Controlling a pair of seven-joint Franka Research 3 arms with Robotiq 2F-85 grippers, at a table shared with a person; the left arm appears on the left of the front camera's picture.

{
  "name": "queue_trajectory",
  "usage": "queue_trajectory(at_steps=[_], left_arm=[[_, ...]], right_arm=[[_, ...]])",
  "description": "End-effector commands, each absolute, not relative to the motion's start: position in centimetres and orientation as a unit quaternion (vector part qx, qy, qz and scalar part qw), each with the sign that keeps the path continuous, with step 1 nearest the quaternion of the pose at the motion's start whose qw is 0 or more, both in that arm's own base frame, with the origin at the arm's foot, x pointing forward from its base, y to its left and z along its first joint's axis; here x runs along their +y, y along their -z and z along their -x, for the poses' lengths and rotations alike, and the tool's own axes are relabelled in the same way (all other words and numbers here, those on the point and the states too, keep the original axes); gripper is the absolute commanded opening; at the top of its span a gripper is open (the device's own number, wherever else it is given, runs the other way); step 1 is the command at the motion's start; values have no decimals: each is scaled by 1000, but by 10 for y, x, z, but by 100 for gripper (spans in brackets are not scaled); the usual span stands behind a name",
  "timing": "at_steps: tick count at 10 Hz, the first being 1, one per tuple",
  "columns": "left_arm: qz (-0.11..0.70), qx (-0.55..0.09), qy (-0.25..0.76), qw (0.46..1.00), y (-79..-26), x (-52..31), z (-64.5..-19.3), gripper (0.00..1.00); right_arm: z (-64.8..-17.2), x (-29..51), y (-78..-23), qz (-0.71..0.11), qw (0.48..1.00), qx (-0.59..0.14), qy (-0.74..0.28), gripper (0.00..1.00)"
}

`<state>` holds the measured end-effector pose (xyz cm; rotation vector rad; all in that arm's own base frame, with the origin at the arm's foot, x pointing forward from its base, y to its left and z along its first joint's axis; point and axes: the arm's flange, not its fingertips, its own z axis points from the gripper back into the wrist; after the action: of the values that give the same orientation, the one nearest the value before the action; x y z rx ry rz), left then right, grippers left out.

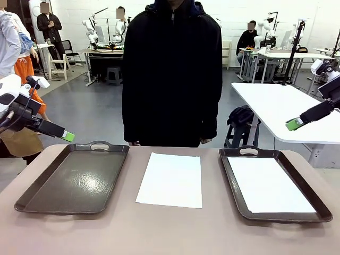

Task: Sort the A4 documents.
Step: Receive the A4 Paper.

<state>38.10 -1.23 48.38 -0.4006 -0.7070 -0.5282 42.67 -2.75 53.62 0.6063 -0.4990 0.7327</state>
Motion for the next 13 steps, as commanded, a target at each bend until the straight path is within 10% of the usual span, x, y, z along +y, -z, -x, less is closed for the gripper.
queue_trajectory(at_steps=[1, 13], left_arm=[[197, -341, 255, 883, -482, -11, -381, 100], [197, -341, 255, 883, -482, -11, -381, 100]], right_arm=[[-426, -27, -536, -290, 857, -238, -352, 100], [-426, -27, -536, -290, 857, -238, -352, 100]])
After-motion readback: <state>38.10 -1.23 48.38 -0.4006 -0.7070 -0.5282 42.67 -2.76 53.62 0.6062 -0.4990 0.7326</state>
